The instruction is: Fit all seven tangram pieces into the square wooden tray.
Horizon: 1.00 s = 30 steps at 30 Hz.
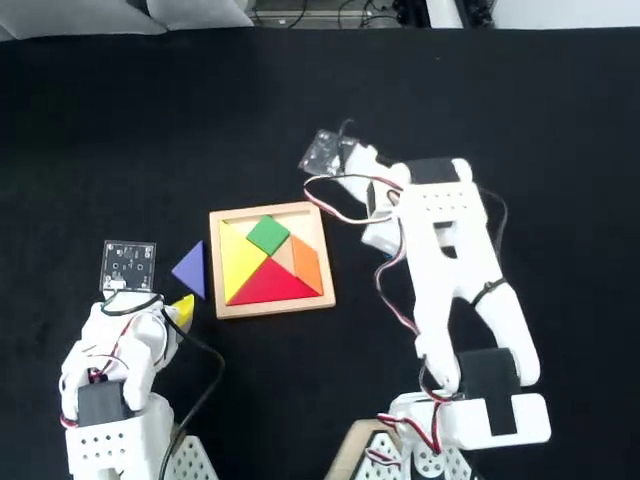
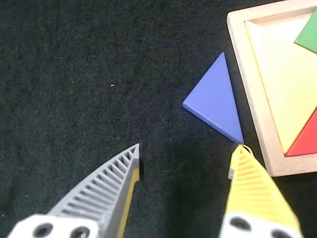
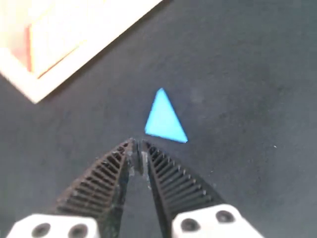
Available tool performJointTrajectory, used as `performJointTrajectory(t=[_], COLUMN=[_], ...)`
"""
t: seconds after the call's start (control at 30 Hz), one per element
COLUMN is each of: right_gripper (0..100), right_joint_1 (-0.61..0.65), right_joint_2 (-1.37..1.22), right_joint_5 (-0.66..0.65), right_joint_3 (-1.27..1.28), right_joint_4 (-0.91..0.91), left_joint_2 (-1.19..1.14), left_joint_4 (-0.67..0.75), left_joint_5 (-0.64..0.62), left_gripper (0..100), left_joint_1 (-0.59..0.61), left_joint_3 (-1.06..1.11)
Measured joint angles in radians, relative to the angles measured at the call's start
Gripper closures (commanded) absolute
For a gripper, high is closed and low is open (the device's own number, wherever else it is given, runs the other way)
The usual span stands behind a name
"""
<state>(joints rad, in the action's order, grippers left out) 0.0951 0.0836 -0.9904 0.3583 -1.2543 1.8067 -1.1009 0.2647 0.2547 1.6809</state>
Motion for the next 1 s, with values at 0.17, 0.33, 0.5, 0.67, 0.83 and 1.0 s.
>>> performJointTrajectory(t=[0.17,0.33,0.5,0.67,0.83,1.0], right_gripper=[98.6,98.2,80.0,68.6,70.5,70.5], right_joint_1=[0.0,0.0,0.0,0.0,0.0,0.0], right_joint_2=[0.0,0.0,0.0,0.0,0.0,0.0], right_joint_5=[-0.14,-0.284,-0.295,-0.319,-0.358,-0.391], right_joint_3=[-0.048,-0.048,-0.048,-0.048,-0.048,-0.048], right_joint_4=[-0.149,-0.209,-0.209,-0.196,-0.196,-0.19], left_joint_2=[0.0,0.0,0.0,0.0,0.0,0.0], left_joint_4=[0.0,0.0,0.0,0.0,0.0,0.0], left_joint_5=[0.0,0.0,0.0,0.0,0.0,0.0], left_gripper=[71,71,71,71,71,71], left_joint_1=[0.0,0.0,0.0,0.0,0.0,0.0], left_joint_3=[0.0,0.0,0.0,0.0,0.0,0.0])
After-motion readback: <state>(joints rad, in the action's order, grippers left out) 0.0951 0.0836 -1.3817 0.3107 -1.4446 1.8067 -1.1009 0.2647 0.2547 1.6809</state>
